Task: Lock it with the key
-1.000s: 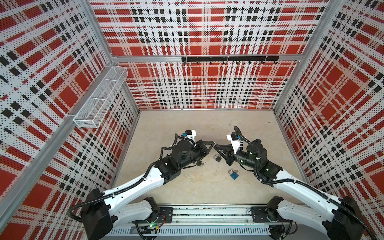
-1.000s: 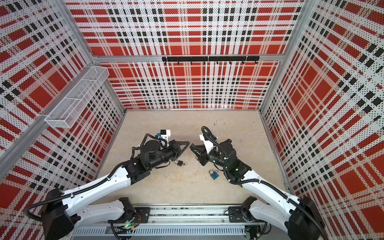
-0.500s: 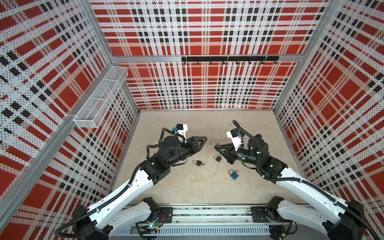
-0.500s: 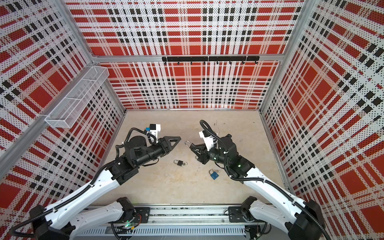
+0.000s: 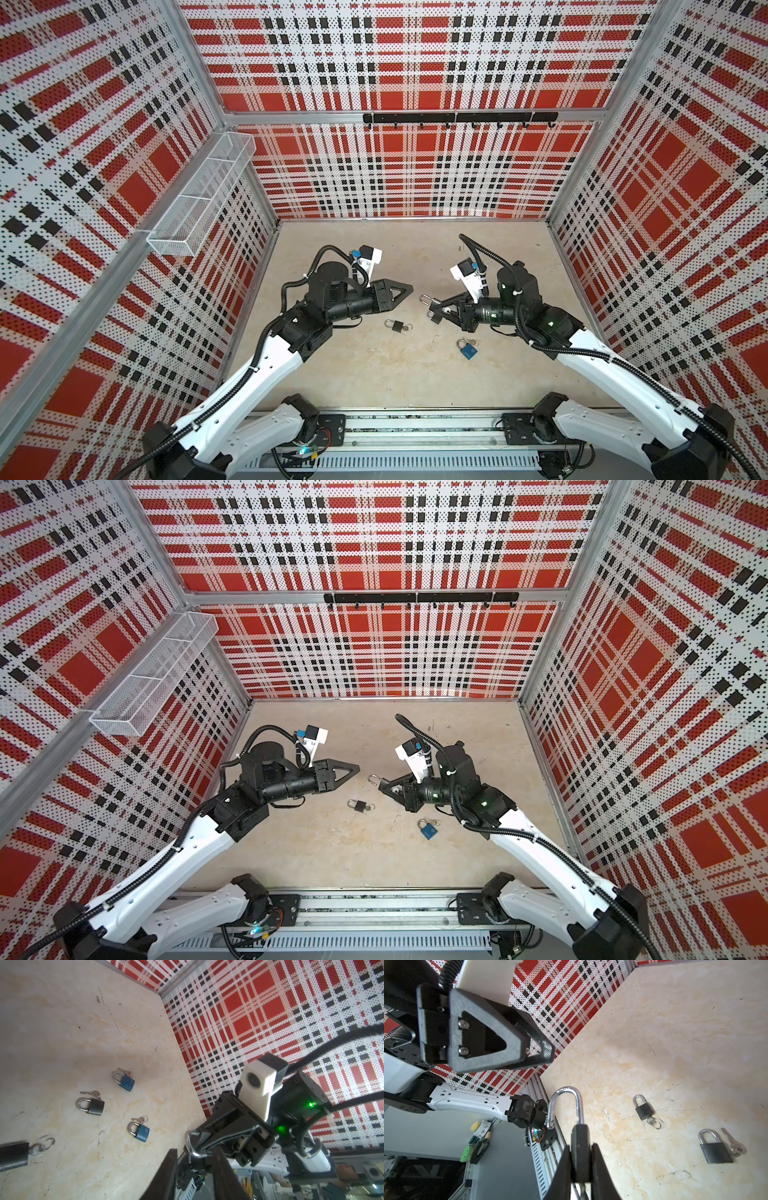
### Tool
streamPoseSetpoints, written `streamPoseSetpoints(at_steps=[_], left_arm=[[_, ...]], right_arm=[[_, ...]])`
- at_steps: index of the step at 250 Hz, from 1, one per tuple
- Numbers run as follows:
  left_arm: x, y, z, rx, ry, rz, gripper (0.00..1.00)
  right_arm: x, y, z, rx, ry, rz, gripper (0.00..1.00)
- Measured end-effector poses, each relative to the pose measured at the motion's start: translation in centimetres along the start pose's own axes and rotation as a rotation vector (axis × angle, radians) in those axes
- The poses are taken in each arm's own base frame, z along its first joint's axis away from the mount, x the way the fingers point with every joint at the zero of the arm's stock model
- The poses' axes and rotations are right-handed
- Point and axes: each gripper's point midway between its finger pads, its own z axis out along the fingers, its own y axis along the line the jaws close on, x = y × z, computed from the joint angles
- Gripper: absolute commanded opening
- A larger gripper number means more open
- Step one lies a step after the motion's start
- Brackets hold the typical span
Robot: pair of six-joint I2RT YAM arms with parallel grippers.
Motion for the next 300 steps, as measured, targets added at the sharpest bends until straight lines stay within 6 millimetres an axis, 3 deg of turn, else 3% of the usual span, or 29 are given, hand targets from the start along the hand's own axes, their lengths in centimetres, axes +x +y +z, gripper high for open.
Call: streamPoseSetpoints(at_steps=[46,111,300], left_arm=[[1.1,-0.9,0.3,0.064,0.071,-0.003,0.31],[2.1,-0.5,1.5,0.081,0.137,-0.035,0.27],[2.4,0.1,2.3,0.079,0.164,-0.050,0.20]], right_arm=[[0.1,0.3,-0.2,-0.035,0.013,0.025,0.00],[0.5,0.6,0.3,-0.073,0.044,0.055,0.00],[-0.4,1.1,0.3,-0.100,0.036,0.065,0.00]])
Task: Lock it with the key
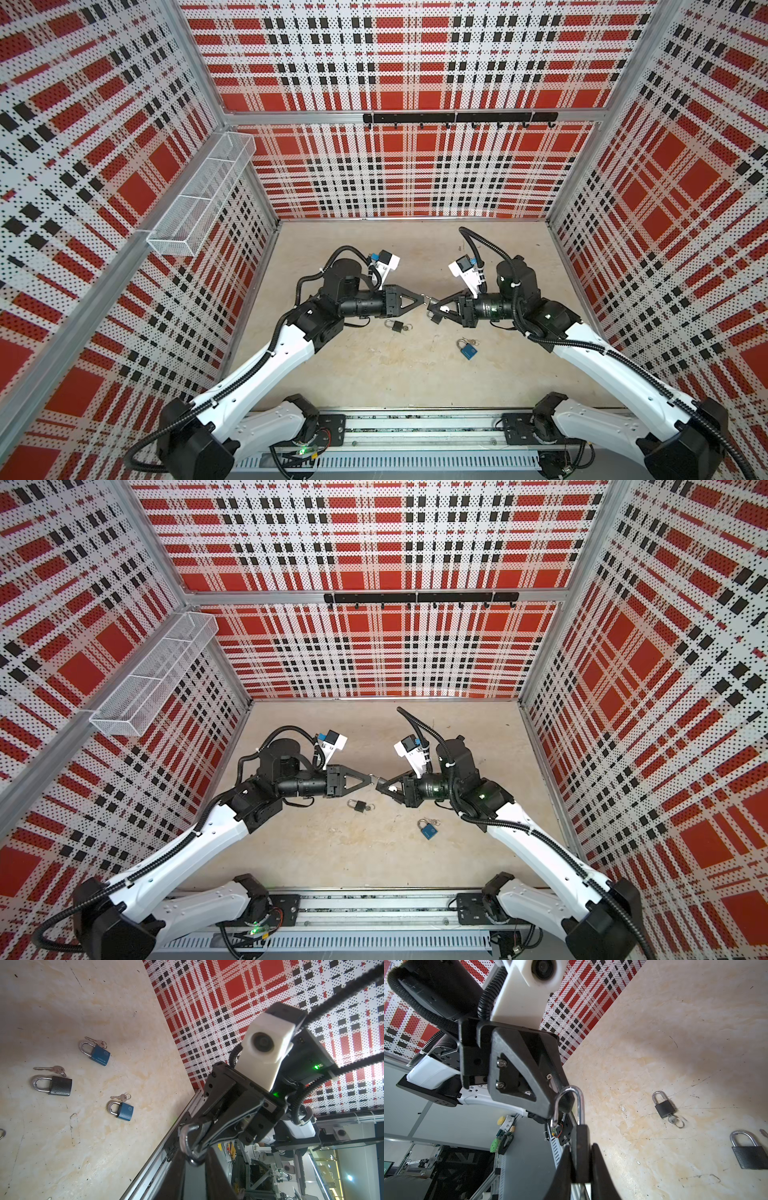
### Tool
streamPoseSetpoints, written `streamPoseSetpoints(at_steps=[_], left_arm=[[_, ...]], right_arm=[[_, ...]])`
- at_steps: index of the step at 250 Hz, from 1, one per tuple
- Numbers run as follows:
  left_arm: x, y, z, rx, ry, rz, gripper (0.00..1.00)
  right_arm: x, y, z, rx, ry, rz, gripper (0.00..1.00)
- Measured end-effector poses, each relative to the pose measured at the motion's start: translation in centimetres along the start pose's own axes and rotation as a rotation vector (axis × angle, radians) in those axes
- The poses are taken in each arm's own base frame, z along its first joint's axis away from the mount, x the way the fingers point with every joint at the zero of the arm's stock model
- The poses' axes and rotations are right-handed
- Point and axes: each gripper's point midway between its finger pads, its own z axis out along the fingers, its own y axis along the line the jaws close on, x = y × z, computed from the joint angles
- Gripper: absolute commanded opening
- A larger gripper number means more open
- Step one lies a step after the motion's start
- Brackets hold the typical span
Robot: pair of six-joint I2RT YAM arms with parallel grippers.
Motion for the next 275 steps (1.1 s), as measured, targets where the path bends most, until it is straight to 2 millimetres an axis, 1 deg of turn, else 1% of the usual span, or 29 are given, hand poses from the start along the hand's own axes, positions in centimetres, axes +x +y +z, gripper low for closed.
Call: streamPoseSetpoints(at_steps=[38,153,233,275], left_arm=[[-0.1,0.7,0.2,-0.013,0.001,-0.013,0.19],[-0.6,1.1,0.0,-0.015,-0.015,-0.017,0.18],[-0.2,0.8,0.0,0.009,0.005,-0.012,0.17],[-0.1,0.5,0.0,0.029,0.014,-0.005,0.14]], right_arm=[[0.0,0.2,0.0,-0.012,0.004,-0.001,0.00],[0.2,0.3,0.0,-0.016,0.009,0.001,0.00],[0.2,0.5,0.0,-0.030,0.014,0.001,0.00],[0.3,0.8,0.0,-0.045,0.019,0.008,0.00]])
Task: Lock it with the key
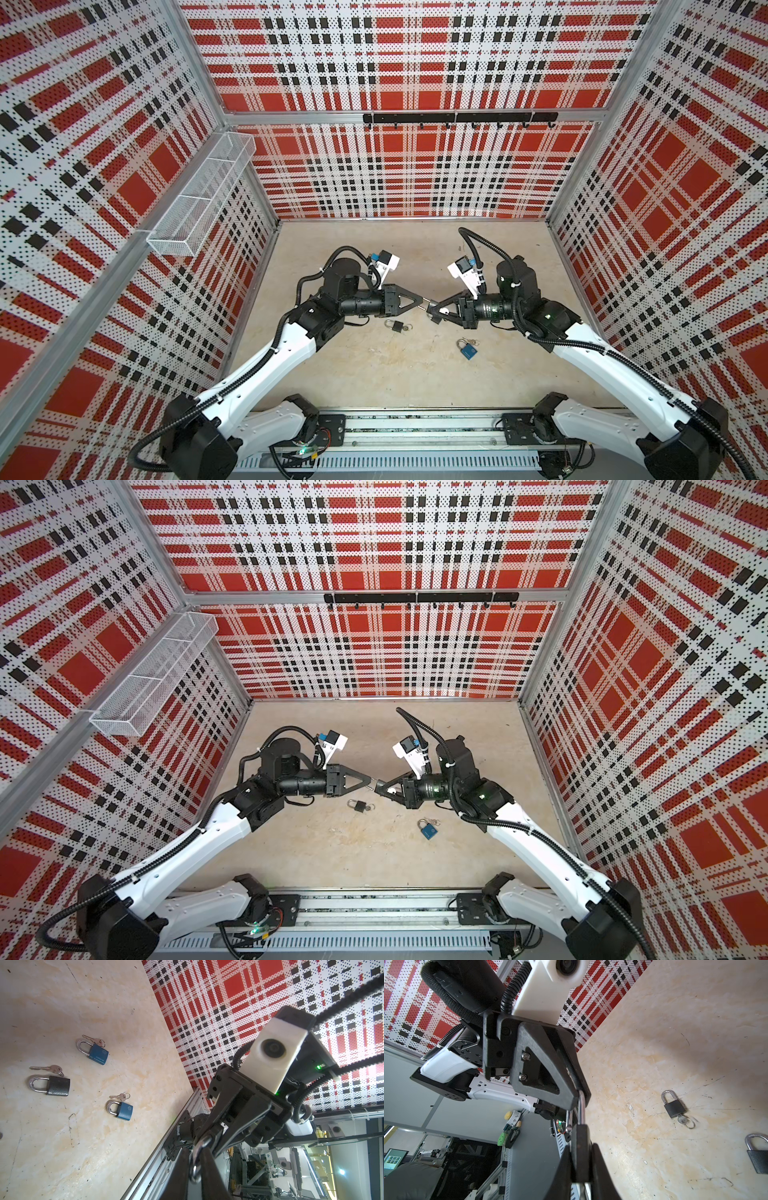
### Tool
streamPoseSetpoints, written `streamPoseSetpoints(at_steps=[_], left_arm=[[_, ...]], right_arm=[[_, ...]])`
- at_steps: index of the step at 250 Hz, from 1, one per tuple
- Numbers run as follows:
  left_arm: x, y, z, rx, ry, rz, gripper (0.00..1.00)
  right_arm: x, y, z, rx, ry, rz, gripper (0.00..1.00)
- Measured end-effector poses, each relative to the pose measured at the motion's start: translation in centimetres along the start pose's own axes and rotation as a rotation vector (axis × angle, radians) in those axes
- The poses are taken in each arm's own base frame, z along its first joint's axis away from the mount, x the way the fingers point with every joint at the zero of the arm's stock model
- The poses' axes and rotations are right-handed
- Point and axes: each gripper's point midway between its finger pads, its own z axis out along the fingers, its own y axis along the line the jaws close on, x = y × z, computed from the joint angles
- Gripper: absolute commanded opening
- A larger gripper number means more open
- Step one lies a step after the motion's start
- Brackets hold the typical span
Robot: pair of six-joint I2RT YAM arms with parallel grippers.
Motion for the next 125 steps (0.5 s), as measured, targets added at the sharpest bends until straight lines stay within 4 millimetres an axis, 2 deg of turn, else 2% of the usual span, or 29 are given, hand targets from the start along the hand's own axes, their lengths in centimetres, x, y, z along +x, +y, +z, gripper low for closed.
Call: streamPoseSetpoints(at_steps=[25,72,125], left_arm=[[0.1,-0.2,0.0,0.010,0.005,0.004,0.11],[0.1,-0.9,-0.2,0.040,0.005,0.027,0.00],[0.0,-1.5,-0.4,0.066,-0.003,0.058,0.00]], right_arm=[[0.0,0.1,-0.1,-0.007,0.000,0.017,0.00],[-0.3,0.5,-0.2,-0.039,-0.003,0.046,0.00],[-0.8,1.4,-0.4,-0.087,-0.011,0.087,0.00]])
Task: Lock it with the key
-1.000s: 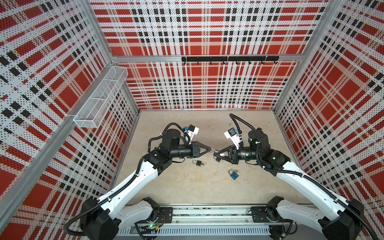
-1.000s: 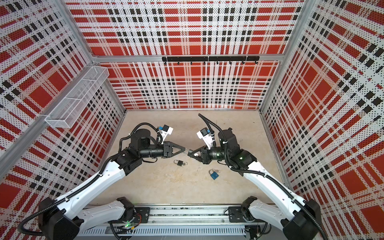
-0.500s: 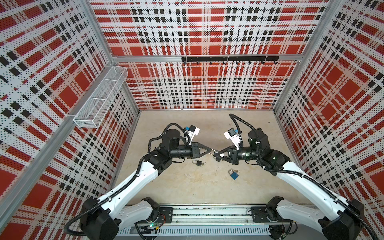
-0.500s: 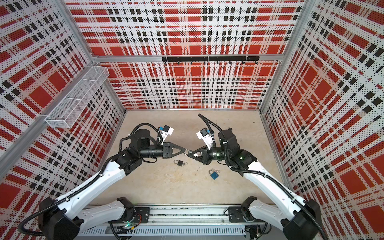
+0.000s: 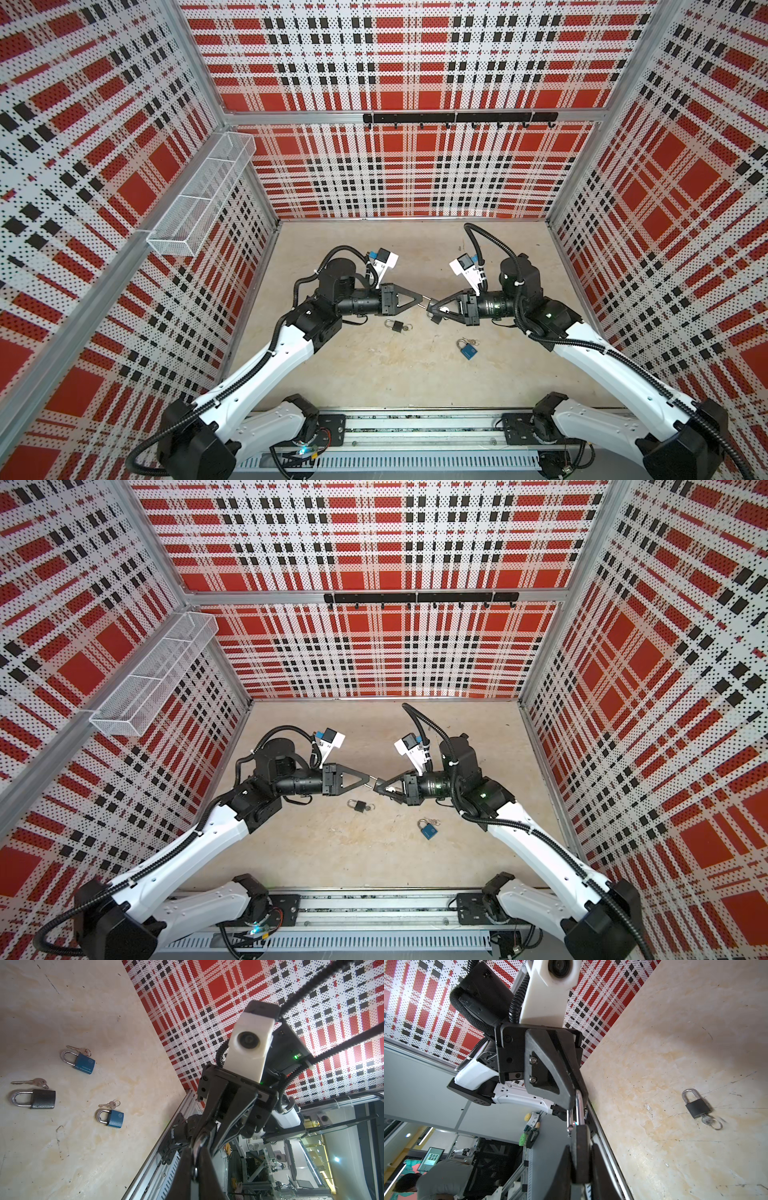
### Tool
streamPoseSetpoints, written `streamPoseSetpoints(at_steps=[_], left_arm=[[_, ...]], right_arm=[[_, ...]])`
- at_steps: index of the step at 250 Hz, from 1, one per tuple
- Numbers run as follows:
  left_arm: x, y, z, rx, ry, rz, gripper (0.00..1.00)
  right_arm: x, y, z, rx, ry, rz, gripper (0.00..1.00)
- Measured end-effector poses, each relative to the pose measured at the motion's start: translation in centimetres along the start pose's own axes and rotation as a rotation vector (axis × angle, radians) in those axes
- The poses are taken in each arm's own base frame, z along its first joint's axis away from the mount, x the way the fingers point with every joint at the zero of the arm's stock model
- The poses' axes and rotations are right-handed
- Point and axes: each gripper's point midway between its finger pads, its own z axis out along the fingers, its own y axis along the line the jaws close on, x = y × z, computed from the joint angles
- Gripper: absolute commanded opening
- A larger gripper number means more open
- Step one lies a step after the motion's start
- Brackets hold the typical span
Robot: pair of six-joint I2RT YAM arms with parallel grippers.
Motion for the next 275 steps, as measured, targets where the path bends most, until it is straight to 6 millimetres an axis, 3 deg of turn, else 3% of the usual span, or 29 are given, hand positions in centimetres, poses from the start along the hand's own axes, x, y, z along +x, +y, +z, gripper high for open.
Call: streamPoseSetpoints(at_steps=[136,275], left_arm=[[-0.3,-0.3,-0.1,0.018,-0.019,0.069,0.00],[-0.6,-1.1,0.1,0.005,-0.068,0.099,0.00]], right_arm=[[-0.4,0.9,0.1,-0.097,-0.021,0.122,0.00],[-1.3,1.1,0.2,-0.143,-0.044,0.128,0.00]])
